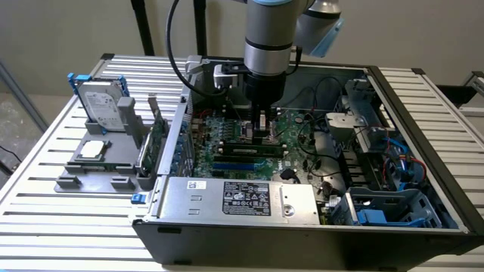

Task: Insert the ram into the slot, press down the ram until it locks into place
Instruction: 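Press down the ram until it locks into place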

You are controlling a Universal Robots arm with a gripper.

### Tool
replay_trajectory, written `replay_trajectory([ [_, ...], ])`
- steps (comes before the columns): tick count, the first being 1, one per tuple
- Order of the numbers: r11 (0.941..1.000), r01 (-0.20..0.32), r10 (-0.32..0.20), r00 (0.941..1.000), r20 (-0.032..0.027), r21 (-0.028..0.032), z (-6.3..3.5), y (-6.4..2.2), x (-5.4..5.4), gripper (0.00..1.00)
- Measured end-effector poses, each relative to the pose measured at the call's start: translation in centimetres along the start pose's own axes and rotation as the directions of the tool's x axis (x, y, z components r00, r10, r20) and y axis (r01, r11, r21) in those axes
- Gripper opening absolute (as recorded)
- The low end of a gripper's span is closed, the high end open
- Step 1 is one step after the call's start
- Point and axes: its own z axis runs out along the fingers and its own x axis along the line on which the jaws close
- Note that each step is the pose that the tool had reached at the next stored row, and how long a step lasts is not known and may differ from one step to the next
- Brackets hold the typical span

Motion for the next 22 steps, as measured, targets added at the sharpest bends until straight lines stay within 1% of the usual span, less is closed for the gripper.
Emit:
replay_trajectory([
  [7, 1.0000, 0.000, 0.000, 1.0000, 0.0000, -0.0001, 0.43, 0.00, -0.1, 0.11],
  [15, 1.0000, 0.000, 0.000, 1.0000, -0.0001, -0.0041, 1.09, 0.01, -0.3, 0.11],
  [20, 1.0000, 0.000, 0.000, 1.0000, -0.0012, -0.0057, 1.50, 0.03, -0.4, 0.11],
  [21, 1.0000, 0.000, 0.000, 1.0000, -0.0002, -0.0055, 1.62, 0.03, -0.4, 0.11],
  [22, 1.0000, 0.000, 0.000, 1.0000, -0.0004, -0.0054, 1.72, 0.02, -0.4, 0.11],
])
